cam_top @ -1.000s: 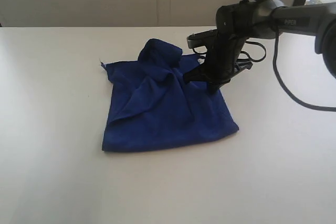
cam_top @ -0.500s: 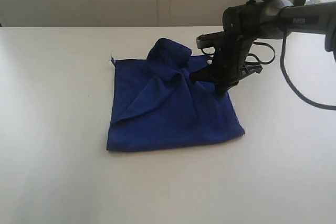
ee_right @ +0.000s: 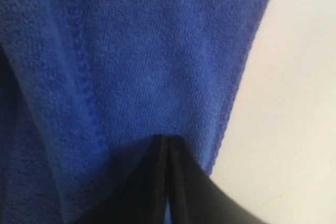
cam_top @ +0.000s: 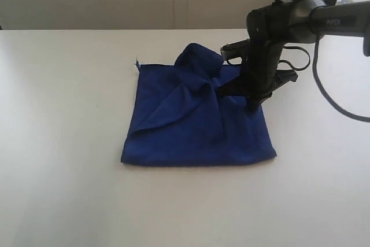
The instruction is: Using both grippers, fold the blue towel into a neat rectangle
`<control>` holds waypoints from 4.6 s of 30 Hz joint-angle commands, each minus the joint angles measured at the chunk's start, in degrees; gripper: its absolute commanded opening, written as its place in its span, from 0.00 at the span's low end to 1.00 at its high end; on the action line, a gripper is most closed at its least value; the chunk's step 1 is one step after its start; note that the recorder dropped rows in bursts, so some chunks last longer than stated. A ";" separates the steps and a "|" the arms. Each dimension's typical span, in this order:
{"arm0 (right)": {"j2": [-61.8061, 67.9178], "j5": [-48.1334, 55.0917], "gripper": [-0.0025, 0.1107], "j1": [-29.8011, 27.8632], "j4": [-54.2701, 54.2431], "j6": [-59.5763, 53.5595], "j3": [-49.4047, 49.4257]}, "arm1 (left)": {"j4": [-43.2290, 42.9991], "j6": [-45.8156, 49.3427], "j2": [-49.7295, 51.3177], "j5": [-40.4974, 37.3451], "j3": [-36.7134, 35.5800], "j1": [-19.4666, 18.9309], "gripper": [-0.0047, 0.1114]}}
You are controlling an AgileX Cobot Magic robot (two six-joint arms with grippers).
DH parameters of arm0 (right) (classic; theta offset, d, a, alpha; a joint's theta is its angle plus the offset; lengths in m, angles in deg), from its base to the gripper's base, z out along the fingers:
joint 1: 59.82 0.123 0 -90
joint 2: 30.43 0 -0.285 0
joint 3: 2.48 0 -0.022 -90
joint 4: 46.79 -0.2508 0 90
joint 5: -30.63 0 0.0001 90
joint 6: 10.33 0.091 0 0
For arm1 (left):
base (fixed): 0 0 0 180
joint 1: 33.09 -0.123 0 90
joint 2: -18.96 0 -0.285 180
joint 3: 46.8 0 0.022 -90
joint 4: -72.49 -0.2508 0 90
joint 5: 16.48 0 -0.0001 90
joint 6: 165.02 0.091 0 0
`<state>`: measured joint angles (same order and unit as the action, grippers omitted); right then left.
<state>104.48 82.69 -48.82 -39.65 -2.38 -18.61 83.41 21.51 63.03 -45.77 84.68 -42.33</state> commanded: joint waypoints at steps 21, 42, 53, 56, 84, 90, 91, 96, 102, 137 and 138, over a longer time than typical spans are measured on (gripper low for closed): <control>-11.59 -6.39 0.02 -8.53 -26.61 -22.90 0.78 | 0.14 -0.13 -0.29 1.81 -0.25 -0.11 0.04; -5.52 -6.03 0.02 -12.30 -45.12 -34.82 -0.54 | 60.99 39.63 21.71 0.79 0.89 4.38 0.04; -3.00 -4.97 0.02 -12.30 -47.57 -38.31 -0.91 | 74.55 50.26 54.30 6.02 23.79 25.83 0.04; -2.64 -3.53 0.02 -12.79 -47.45 -38.29 -2.31 | 74.66 47.66 62.69 5.01 32.18 28.71 0.04; -0.28 -1.30 0.02 -14.36 -47.43 -38.29 -6.60 | 70.86 32.94 87.10 3.76 57.38 37.27 0.43; 0.75 -1.10 0.02 -14.36 -47.43 -38.29 -6.60 | 65.50 26.60 87.10 6.38 57.38 37.27 0.50; 0.91 -0.94 0.02 -14.36 -47.56 -38.29 -6.60 | 65.50 26.55 87.10 7.60 57.38 37.27 0.52; 2.14 -0.82 0.02 -14.36 -47.56 -38.19 -6.60 | 66.90 26.44 87.10 10.04 57.38 37.27 0.55; 2.26 -1.17 0.02 -14.36 -48.30 -38.19 -6.60 | 72.10 26.44 89.02 10.51 57.52 37.39 0.55; 2.26 -5.02 0.23 -14.36 -55.26 -42.29 -6.60 | 80.25 27.91 92.41 13.08 60.73 37.39 0.49; 2.26 -5.02 0.23 -14.36 -55.26 -42.29 -6.60 | 80.69 27.91 92.41 12.71 60.73 37.39 0.49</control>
<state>106.96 78.03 -62.71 -94.21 -43.90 -25.06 162.26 49.10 155.89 -31.86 145.05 -5.18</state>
